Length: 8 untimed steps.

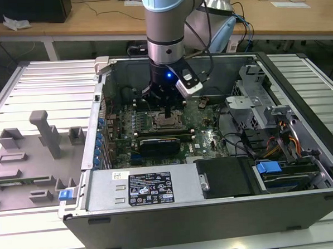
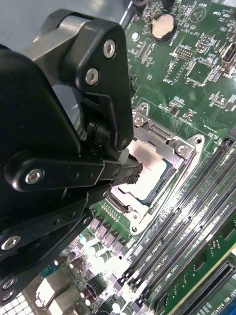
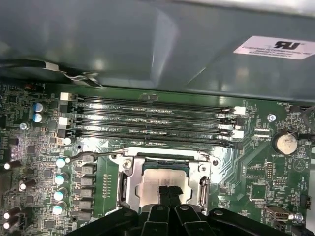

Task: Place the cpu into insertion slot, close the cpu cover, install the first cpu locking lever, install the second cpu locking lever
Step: 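Close the cpu cover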

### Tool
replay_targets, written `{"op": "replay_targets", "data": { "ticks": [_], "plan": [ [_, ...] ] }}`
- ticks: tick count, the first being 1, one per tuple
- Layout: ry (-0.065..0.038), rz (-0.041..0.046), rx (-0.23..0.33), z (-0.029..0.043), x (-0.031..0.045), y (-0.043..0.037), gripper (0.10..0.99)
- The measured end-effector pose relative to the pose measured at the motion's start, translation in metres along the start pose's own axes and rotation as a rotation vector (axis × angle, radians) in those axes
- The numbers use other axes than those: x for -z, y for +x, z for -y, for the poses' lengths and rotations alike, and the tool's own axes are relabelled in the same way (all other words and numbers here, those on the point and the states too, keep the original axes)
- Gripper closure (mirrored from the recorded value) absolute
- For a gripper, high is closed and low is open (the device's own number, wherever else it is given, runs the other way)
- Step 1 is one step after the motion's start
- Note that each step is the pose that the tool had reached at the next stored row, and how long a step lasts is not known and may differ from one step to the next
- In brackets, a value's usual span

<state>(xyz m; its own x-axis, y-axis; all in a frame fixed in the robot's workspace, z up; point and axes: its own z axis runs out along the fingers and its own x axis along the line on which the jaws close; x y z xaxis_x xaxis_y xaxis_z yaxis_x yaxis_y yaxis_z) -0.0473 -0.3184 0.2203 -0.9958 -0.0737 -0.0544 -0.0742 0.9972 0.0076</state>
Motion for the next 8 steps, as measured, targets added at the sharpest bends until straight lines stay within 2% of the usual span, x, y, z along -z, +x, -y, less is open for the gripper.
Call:
{"op": "replay_targets", "data": {
  "ticks": [2,3,6,8],
  "plan": [
    [0.0,0.0001,0.0,0.0,0.0038,-0.0002,0.98],
    [0.002,0.0,0.0,-0.0001,0.0087,-0.0005,0.98],
    [0.004,-0.0001,0.0,-0.0002,0.0166,-0.0009,0.98],
    [0.005,0.0,0.0,-0.0002,0.0197,-0.0011,0.98]
  ]
}}
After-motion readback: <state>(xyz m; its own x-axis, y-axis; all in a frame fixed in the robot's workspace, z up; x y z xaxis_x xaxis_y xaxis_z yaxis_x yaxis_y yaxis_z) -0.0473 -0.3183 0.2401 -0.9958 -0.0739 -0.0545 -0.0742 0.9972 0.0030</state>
